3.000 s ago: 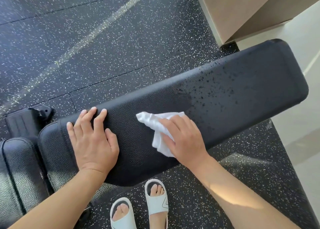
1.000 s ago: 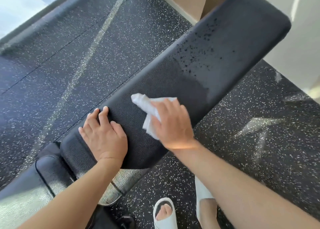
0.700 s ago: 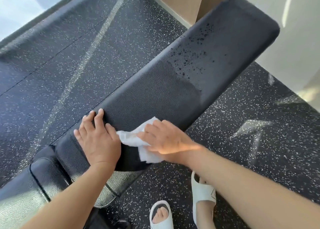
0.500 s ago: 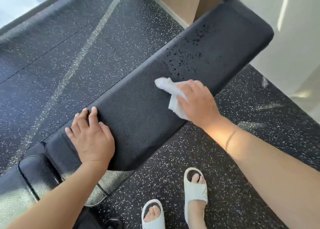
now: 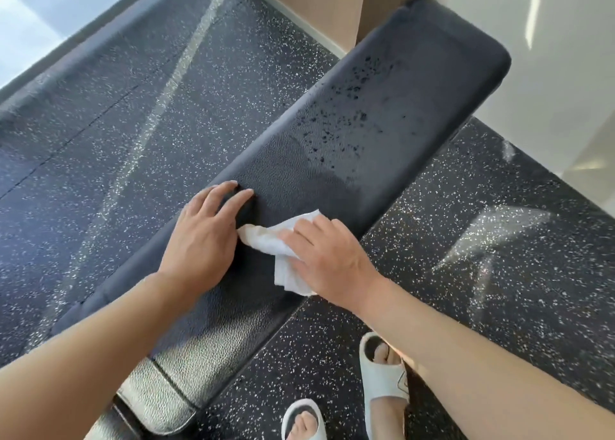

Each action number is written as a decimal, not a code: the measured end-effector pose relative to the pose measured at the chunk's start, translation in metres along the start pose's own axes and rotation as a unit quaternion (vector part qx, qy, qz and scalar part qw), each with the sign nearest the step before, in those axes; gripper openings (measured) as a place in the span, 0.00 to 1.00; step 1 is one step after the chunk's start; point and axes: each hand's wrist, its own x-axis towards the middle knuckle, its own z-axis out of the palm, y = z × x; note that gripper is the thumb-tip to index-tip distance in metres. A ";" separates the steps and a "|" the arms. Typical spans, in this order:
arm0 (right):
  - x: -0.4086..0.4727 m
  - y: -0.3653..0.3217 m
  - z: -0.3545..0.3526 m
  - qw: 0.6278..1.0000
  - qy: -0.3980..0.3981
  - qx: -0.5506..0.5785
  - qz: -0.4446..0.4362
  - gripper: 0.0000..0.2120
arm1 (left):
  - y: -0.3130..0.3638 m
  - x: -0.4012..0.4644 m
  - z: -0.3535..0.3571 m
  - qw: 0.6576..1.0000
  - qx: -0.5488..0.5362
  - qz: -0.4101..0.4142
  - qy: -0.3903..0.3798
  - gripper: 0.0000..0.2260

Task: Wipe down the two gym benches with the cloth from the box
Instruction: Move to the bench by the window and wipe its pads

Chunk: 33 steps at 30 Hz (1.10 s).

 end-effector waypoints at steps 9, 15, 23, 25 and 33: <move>-0.001 0.092 -0.027 0.978 0.050 0.014 0.200 0.14 | 0.055 0.045 0.040 0.984 -0.026 -0.141 0.109 0.22; -0.011 0.030 -0.005 0.997 0.038 0.050 0.035 0.12 | 0.053 0.047 0.047 0.980 -0.022 -0.157 0.120 0.24; 0.005 0.128 -0.018 0.991 0.105 0.008 0.086 0.13 | 0.055 0.049 0.048 0.979 -0.004 -0.157 0.127 0.24; 0.009 0.145 -0.021 0.977 0.135 0.009 0.168 0.13 | 0.054 0.049 0.049 0.980 -0.003 -0.155 0.128 0.24; -0.007 0.006 0.022 0.979 0.113 0.077 0.154 0.10 | 0.054 0.050 0.046 0.980 -0.010 -0.168 0.107 0.24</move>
